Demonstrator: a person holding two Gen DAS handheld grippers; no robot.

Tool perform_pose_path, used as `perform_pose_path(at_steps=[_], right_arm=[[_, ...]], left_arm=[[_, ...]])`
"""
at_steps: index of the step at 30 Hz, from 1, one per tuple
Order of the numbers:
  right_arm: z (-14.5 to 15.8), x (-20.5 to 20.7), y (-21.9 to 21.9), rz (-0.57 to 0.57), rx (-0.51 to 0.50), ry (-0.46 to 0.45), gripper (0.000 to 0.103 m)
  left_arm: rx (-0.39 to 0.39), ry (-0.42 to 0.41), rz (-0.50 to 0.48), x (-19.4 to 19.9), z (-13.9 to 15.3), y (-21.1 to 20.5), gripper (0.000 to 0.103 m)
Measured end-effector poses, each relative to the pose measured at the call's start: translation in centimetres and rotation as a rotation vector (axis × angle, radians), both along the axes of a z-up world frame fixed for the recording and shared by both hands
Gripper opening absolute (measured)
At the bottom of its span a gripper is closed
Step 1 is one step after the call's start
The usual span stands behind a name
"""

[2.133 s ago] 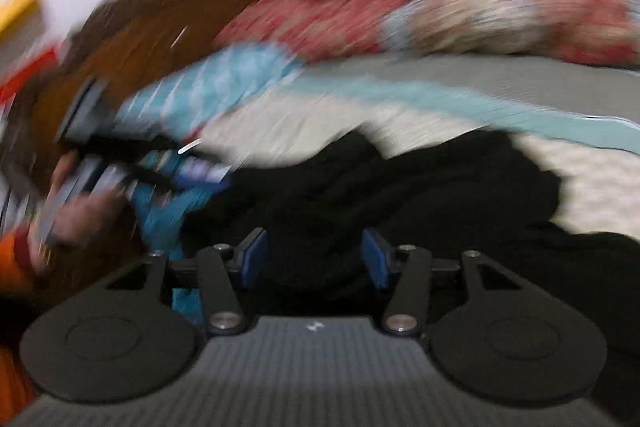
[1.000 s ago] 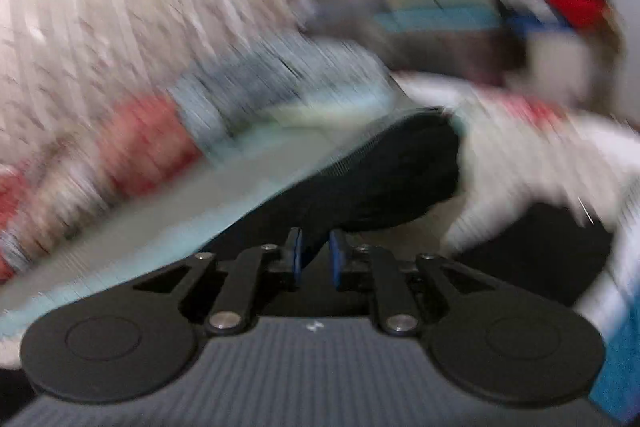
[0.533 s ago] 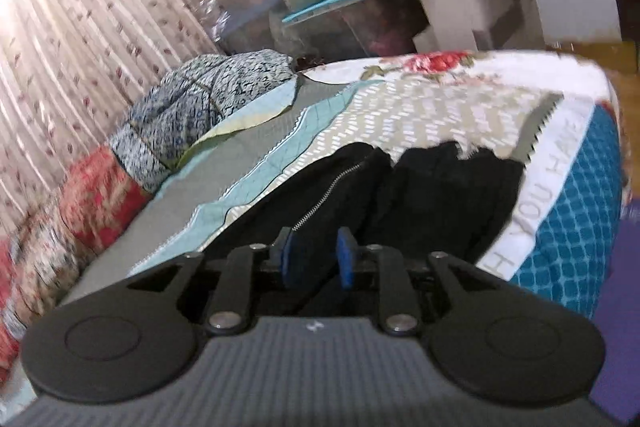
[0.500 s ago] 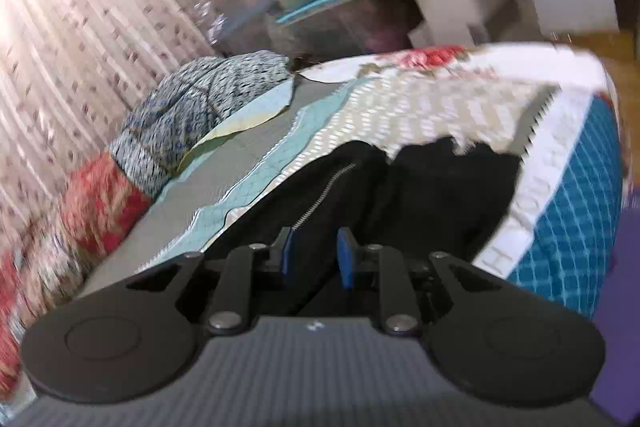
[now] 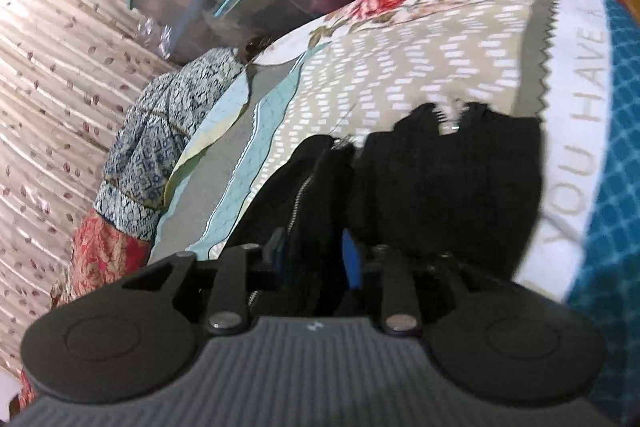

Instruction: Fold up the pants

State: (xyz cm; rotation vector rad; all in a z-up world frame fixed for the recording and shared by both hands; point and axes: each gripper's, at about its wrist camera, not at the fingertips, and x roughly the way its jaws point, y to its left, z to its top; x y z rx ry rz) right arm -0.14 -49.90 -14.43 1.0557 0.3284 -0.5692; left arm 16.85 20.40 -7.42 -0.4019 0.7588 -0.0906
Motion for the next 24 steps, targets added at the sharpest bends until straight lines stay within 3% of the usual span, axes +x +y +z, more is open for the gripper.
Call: perform_pose_path(at_steps=[3,6,7,13,18,20,21,24], right_arm=[[-0.5,1.6,0.1,0.013,-0.02,0.071,0.039],[-0.7,2.0,0.2,0.019,-0.048,0.105,0.009],[-0.1,1.4,0.6,0.004,-0.074,0.096,0.009],[6.8,-3.7,3.3,-0.093,-0.28,-0.109,0.008],[11.1,-3.8,3.5,-0.081,-0.326,-0.211,0.008],[12.1,-3.0,3.7,-0.071,-0.351,-0.207,0.009],[12.4,-2.6,3.8,-0.069,-0.36,-0.205,0.009],[12.7,-1.8,3.6,-0.062,-0.365,-0.198,0.009]], left_arm=[[-0.007,-0.003,0.009,-0.3,0.1,0.0,0.006],[-0.028,0.0,0.025,-0.5,0.3,0.4,0.006],[-0.038,-0.001,0.03,-0.7,0.5,0.5,0.006],[-0.057,-0.097,0.112,-2.7,2.7,2.3,0.002],[-0.086,-0.079,0.105,-2.0,3.1,3.0,0.003],[-0.056,-0.069,0.064,-1.7,3.2,1.9,0.006],[-0.026,-0.061,0.041,-1.4,3.1,1.1,0.013],[0.141,-0.078,-0.05,-1.3,2.8,-1.6,0.032]])
